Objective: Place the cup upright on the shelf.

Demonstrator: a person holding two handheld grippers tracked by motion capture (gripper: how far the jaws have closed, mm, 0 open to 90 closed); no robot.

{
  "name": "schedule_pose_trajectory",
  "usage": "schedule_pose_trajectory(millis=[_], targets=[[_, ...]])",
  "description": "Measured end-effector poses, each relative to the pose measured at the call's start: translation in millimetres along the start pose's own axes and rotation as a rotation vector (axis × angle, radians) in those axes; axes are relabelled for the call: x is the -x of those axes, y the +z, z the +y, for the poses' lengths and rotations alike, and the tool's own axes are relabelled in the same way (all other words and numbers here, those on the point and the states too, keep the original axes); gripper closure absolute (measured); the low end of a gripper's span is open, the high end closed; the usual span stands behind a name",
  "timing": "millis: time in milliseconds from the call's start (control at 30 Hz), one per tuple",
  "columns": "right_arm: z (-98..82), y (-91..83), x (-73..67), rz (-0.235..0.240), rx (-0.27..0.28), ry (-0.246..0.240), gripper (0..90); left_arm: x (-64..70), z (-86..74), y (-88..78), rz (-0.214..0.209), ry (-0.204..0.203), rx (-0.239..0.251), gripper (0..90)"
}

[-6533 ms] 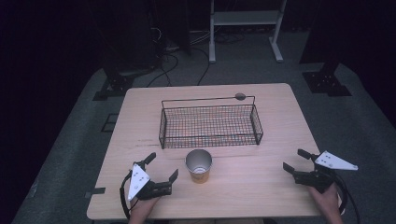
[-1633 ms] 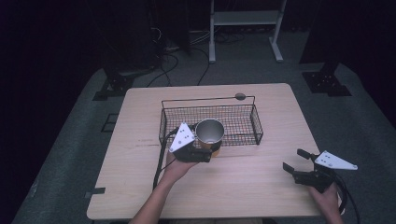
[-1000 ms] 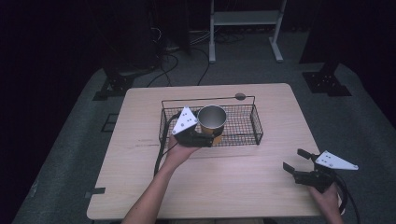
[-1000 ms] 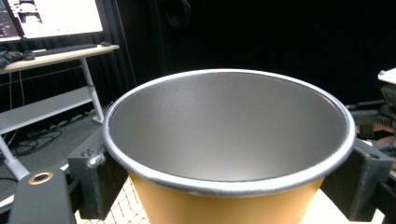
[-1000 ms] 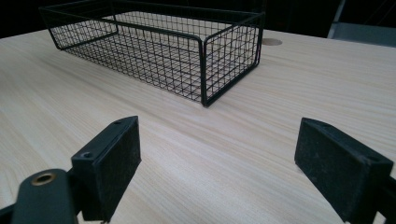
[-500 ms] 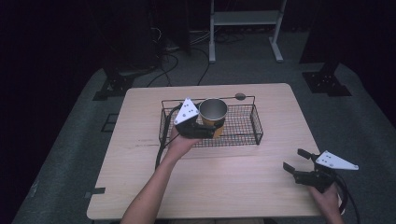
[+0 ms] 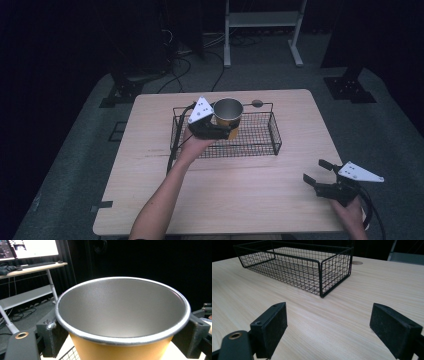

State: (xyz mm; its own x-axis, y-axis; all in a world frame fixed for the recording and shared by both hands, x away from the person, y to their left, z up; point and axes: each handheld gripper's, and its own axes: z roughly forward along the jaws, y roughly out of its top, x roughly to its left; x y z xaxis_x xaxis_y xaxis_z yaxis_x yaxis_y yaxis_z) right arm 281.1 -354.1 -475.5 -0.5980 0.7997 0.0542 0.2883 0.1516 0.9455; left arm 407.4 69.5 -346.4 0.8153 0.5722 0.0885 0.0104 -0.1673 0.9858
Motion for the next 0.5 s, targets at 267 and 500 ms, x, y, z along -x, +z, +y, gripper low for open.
schedule_pose_trajectory(millis=[267,500], targets=[[0.0,-0.2,0.0,0.001,0.001,0.001,13.4,-5.7,3.7,6.2,0.0,-0.004,-0.002,12.8],[0.0,-0.3,0.0,0.002,0.002,0.001,13.4,-12.2,5.3,12.8,0.009,-0.006,-0.012,12.8]])
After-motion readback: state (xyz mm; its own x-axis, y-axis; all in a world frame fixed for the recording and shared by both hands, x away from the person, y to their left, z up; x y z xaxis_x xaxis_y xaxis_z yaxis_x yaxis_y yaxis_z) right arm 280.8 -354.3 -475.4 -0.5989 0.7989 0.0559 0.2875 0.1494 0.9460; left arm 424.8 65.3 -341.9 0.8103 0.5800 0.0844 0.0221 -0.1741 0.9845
